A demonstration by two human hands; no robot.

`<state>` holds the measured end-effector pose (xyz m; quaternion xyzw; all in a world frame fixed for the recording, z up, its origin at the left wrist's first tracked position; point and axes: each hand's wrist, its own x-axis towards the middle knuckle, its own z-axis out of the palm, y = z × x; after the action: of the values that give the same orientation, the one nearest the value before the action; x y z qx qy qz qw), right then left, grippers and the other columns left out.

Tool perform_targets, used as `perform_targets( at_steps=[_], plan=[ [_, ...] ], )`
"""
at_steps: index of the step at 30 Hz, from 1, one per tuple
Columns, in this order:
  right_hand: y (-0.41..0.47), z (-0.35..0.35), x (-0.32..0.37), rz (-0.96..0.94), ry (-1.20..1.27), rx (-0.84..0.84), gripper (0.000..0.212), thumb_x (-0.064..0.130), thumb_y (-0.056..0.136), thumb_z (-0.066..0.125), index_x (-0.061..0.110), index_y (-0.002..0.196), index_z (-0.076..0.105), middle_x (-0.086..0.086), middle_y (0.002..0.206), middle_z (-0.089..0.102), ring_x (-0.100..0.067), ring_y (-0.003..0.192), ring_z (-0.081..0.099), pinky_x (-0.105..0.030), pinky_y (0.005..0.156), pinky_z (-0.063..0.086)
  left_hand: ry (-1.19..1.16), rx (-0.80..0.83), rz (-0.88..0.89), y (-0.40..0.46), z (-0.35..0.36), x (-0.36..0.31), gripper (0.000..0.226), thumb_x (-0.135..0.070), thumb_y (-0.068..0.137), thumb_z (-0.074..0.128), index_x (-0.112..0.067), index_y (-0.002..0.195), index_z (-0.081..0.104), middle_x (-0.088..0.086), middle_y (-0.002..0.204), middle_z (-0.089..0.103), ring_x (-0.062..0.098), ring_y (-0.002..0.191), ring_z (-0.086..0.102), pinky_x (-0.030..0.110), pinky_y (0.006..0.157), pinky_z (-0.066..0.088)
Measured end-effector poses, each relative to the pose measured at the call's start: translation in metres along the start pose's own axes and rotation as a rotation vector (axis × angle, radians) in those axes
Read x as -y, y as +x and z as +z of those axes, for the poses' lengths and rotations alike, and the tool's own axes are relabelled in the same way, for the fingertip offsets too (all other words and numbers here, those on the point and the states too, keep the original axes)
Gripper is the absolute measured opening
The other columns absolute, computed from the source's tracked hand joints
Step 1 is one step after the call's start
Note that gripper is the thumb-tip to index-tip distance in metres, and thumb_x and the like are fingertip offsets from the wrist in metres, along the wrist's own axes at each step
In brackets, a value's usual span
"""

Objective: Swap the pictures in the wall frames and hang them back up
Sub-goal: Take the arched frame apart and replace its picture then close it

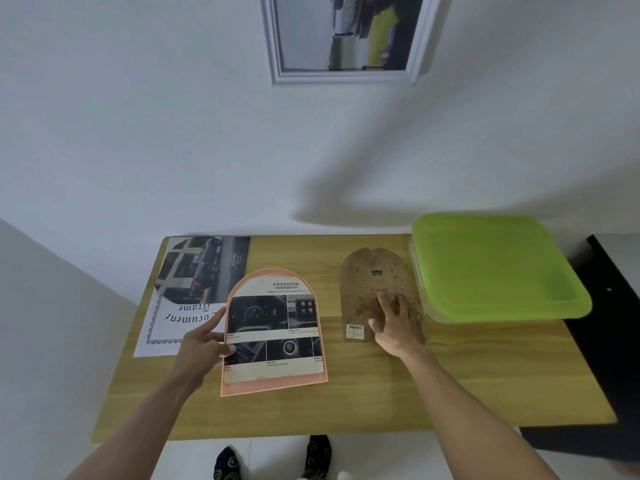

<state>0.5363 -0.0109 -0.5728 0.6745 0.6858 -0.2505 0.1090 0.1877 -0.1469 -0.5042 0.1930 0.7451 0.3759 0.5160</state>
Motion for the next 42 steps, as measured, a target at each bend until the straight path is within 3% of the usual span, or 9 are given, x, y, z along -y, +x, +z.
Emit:
perform_targets(
  at_steps=[4,9,13,18,22,26,32,36,42],
  plan=[
    [-0.002,0.002,-0.001,-0.033,-0.041,-0.057,0.067,0.051,0.101,0.037,0.029,0.158,0.01,-0.011,0.165,0.0,-0.031,0.152,-0.001,-0.047,0.122,0.006,-0.022,0.001,-0.004,0.001,0.002,0.0,0.083,0.024,0.078,0.056,-0.025,0.144,0.045,0.016,0.093,0.074,0.031,0.09,0.067,0.041,0.07,0.054],
    [-0.028,0.008,0.033,-0.276,0.189,-0.233,0.042,0.04,0.101,0.047,0.017,0.136,0.051,-0.006,0.135,0.054,-0.02,0.117,0.056,-0.036,0.096,0.051,-0.018,0.009,-0.015,0.005,0.01,-0.001,0.083,0.024,0.078,0.056,-0.024,0.145,0.045,0.016,0.094,0.074,0.028,0.087,0.068,0.036,0.064,0.054],
    [-0.042,0.016,0.066,-0.248,0.401,0.053,0.045,0.038,0.101,0.052,0.014,0.138,0.053,-0.002,0.129,0.065,-0.013,0.109,0.064,-0.028,0.093,0.053,-0.035,0.023,-0.01,0.016,0.016,0.002,0.082,0.023,0.078,0.056,-0.023,0.145,0.043,0.012,0.09,0.074,0.024,0.085,0.069,0.035,0.067,0.055],
    [-0.05,0.026,0.082,-0.153,0.506,0.029,0.028,0.011,0.098,0.056,0.015,0.124,0.065,0.003,0.111,0.07,-0.005,0.086,0.061,-0.01,0.067,0.045,0.159,-0.007,0.106,0.028,0.023,0.016,0.075,0.013,0.08,0.061,-0.027,0.142,0.048,-0.001,0.088,0.077,0.016,0.083,0.072,0.032,0.078,0.058],
    [-0.055,0.035,0.092,-0.156,0.432,-0.041,0.038,0.004,0.093,0.059,0.019,0.127,0.064,0.007,0.101,0.068,-0.009,0.09,0.065,-0.016,0.072,0.052,0.572,-0.078,0.301,0.026,0.028,0.022,0.048,0.006,0.084,0.055,-0.024,0.121,0.061,0.005,0.096,0.066,0.024,0.087,0.064,0.029,0.068,0.052],
    [-0.064,0.038,0.109,-0.187,0.194,-0.055,0.05,0.023,0.1,0.053,0.017,0.149,0.04,-0.004,0.14,0.05,-0.021,0.125,0.054,-0.034,0.099,0.049,0.719,-0.11,0.358,0.023,0.037,0.032,0.038,-0.014,0.094,0.056,-0.014,0.131,0.049,0.011,0.121,0.051,0.026,0.099,0.056,0.033,0.079,0.051],
    [-0.075,0.049,0.136,-0.061,0.02,0.026,0.067,0.046,0.101,0.04,0.012,0.155,0.019,-0.018,0.151,0.027,-0.032,0.138,0.034,-0.04,0.104,0.045,1.06,-0.041,0.37,0.024,0.04,0.049,0.09,-0.059,0.088,0.056,-0.005,0.15,0.02,0.01,0.151,0.016,0.028,0.138,0.022,0.04,0.114,0.031],
    [-0.081,0.051,0.15,0.008,0.11,0.051,0.07,0.049,0.101,0.037,0.01,0.156,0.017,-0.02,0.153,0.016,-0.036,0.142,0.021,-0.042,0.111,0.036,1.057,-0.03,0.313,0.026,0.043,0.054,0.095,-0.062,0.087,0.055,-0.008,0.153,0.011,0.013,0.154,0.004,0.033,0.14,0.01,0.042,0.117,0.017],
    [-0.081,0.059,0.154,-0.027,0.278,0.063,0.059,0.049,0.099,0.037,0.02,0.15,0.038,-0.011,0.161,0.005,-0.034,0.148,0.001,-0.049,0.119,0.022,0.916,-0.11,0.365,0.024,0.046,0.055,0.068,-0.045,0.087,0.065,-0.025,0.144,0.034,0.011,0.156,0.003,0.032,0.137,0.01,0.041,0.113,0.017]
  ],
)
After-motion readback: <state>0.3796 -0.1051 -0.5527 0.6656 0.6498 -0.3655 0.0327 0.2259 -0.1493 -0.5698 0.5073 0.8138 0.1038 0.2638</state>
